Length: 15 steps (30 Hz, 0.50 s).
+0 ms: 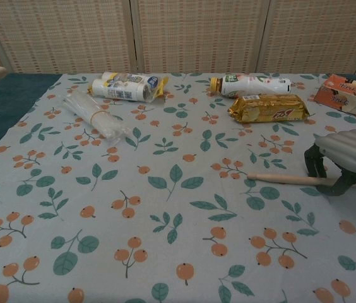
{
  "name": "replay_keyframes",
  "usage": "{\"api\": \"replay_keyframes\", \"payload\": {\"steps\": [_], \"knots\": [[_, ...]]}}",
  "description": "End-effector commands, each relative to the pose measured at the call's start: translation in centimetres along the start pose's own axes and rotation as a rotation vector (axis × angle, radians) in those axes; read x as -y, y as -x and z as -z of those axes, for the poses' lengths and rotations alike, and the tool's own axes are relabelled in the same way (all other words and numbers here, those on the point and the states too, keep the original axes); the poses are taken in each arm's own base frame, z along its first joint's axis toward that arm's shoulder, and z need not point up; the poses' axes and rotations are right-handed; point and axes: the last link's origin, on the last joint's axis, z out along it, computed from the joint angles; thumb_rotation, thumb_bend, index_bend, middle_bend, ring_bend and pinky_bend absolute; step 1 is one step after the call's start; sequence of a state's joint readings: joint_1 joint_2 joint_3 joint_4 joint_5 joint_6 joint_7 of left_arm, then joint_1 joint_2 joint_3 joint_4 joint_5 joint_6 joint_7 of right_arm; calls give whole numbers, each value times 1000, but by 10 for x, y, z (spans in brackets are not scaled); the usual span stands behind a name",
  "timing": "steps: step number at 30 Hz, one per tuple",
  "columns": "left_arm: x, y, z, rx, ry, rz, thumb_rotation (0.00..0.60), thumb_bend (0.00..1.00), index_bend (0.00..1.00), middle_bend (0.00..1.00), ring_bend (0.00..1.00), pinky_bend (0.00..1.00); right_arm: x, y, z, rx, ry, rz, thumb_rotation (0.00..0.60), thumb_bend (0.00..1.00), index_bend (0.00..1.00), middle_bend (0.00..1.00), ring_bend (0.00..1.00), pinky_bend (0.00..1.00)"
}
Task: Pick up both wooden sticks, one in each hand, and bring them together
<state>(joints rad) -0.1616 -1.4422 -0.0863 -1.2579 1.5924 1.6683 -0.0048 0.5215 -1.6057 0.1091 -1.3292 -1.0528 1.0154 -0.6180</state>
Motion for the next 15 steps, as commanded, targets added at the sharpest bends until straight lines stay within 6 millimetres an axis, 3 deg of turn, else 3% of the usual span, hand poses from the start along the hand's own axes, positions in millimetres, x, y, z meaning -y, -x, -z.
{"api": "replay_keyframes", "payload": {"steps": [1,5,15], "knots": [[0,0,0,-2,0,0,600,458,771,903,1000,1000,-2,0,1,-5,1,0,600,428,604,558,855,1000],[1,0,0,0,-4,-2,600,459,771,903,1000,1000,-7,-2,3,-33,10,-21,600,626,691,634,868,1000],[1,8,-2,27,-38,-14,600,458,771,903,1000,1000,-40,-22,20,-141,57,-183,600,728,802,713,880,1000]]}}
